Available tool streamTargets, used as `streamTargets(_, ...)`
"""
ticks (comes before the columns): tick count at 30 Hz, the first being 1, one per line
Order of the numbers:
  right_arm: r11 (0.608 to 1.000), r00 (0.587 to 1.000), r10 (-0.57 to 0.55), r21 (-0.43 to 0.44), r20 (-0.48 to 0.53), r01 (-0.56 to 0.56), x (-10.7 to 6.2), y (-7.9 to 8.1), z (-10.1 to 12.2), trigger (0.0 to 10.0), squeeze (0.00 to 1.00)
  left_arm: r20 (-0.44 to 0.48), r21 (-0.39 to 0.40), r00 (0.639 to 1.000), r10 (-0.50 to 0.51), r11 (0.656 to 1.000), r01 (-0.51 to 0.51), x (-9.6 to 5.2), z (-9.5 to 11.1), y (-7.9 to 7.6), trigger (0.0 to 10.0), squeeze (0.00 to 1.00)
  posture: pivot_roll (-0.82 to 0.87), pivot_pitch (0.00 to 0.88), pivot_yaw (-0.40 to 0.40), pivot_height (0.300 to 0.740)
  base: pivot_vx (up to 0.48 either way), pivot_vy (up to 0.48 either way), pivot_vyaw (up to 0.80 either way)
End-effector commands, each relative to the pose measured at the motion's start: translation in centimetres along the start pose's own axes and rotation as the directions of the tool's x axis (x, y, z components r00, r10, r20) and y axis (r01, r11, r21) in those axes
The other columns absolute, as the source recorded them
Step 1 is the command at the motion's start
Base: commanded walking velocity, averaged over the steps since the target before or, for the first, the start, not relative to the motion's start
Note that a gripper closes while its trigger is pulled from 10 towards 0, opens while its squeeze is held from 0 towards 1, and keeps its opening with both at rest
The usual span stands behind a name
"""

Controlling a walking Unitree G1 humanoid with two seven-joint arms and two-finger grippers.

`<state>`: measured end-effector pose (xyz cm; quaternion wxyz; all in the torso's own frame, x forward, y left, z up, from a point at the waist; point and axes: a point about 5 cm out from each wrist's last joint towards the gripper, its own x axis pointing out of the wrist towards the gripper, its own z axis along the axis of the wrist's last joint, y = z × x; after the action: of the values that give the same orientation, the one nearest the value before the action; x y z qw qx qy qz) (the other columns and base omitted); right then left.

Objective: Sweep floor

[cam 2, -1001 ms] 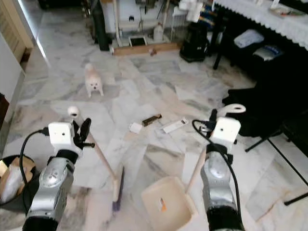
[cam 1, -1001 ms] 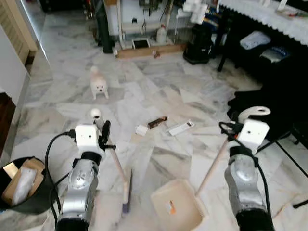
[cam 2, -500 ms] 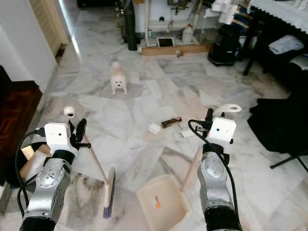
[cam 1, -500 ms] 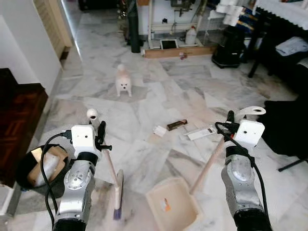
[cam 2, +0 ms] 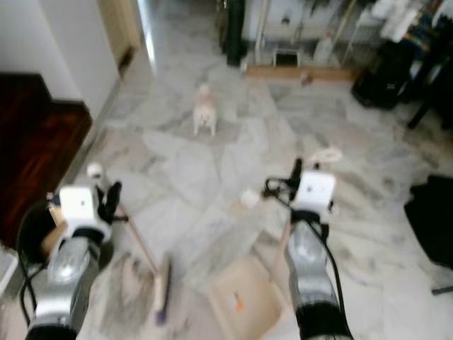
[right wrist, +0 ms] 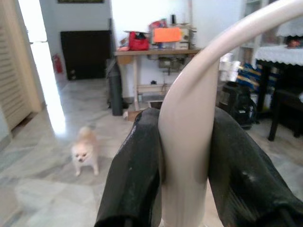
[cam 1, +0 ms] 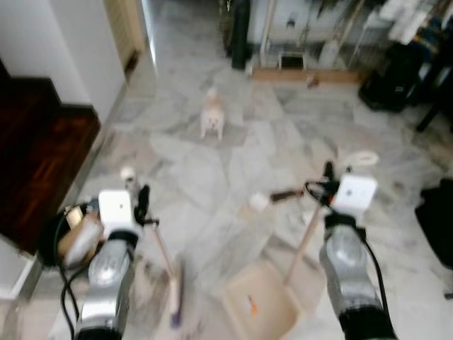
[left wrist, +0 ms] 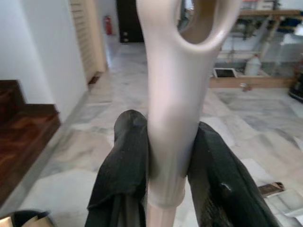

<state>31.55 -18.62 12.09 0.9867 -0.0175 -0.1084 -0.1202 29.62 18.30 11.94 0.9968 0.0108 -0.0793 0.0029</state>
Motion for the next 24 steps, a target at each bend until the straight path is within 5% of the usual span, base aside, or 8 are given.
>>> streamTargets(1, 1.0, 0.999, -0.026, 0.006, 0.04, 0.026, 0.39, -0.72, 0.79, 10.0, 0.0, 0.059, -0.014, 0.998, -0.028, 0.999, 0.029, 0.4, 1.2, -0.76, 10.0, 0.0, 0.03, 0.07, -0.025, 0.74, 0.439, 0.0, 0.0)
streamTargets(24, 1.0, 0.999, -0.01, 0.024, 0.031, 0.009, 0.42, -0.31, 0.62, 10.0, 0.0, 0.062, -0.014, 0.997, -0.035, 0.999, 0.036, 0.44, 1.24, -0.82, 10.0, 0.0, 0.03, 0.052, -0.026, 0.74, 0.421, 0.0, 0.0)
